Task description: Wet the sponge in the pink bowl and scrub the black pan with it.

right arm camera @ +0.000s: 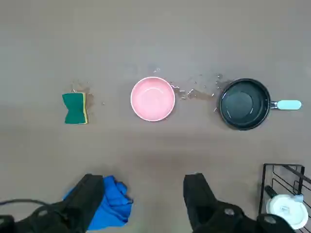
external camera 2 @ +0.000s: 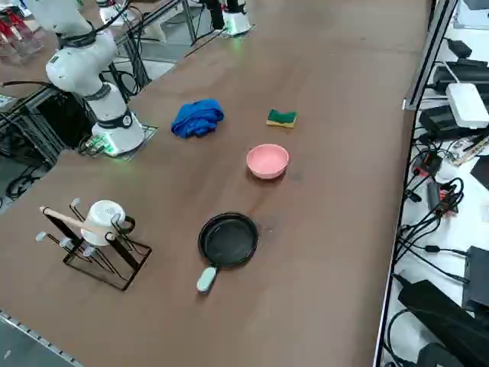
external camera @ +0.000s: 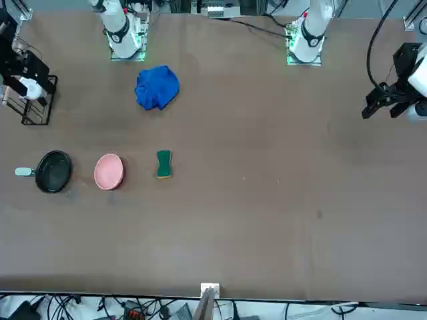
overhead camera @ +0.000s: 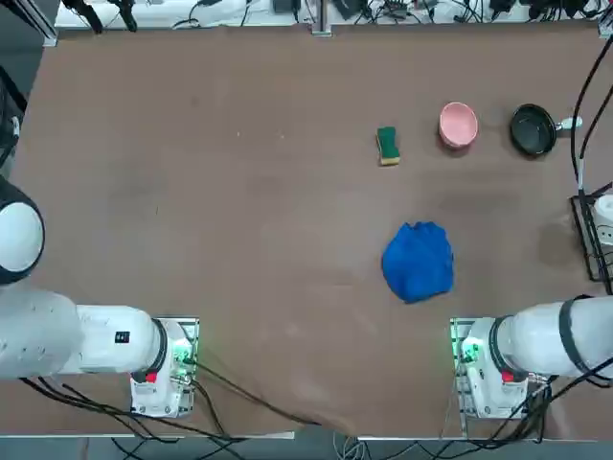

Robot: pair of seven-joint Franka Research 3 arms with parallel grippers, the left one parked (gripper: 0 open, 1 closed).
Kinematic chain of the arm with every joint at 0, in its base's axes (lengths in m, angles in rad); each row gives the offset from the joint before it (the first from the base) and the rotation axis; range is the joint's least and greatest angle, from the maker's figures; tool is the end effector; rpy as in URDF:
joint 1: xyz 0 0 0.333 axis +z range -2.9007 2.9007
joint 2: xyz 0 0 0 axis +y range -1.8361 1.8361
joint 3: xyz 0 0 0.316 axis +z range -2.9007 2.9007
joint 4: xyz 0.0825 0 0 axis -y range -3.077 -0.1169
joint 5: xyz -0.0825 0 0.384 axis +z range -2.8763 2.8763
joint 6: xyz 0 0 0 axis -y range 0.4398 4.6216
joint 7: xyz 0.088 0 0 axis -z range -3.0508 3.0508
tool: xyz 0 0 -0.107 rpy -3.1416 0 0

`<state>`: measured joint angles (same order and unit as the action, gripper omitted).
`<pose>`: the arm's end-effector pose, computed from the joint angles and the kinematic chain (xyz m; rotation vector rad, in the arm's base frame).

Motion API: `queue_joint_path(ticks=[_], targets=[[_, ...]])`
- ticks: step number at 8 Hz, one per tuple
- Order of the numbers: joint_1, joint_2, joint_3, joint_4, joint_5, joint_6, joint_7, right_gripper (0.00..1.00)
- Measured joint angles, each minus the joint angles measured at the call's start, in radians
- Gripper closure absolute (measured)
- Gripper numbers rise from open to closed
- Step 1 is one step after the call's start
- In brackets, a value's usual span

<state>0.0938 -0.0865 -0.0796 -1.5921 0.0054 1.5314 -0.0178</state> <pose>0.5235 0.0060 0.6574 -3.1287 -0.0508 -0.0400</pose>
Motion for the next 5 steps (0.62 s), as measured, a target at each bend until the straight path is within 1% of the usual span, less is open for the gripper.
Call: queue_joint_path(ticks=[3,4,5], targets=[[0.002,0.003,0.0,-0.004,0.001,0.0,0.021,0.0],[0.009,0.019,0.003,-0.008,0.002,0.002,0.024,0.0],[0.037,0.047,0.013,-0.013,0.005,0.023,0.024,0.0]])
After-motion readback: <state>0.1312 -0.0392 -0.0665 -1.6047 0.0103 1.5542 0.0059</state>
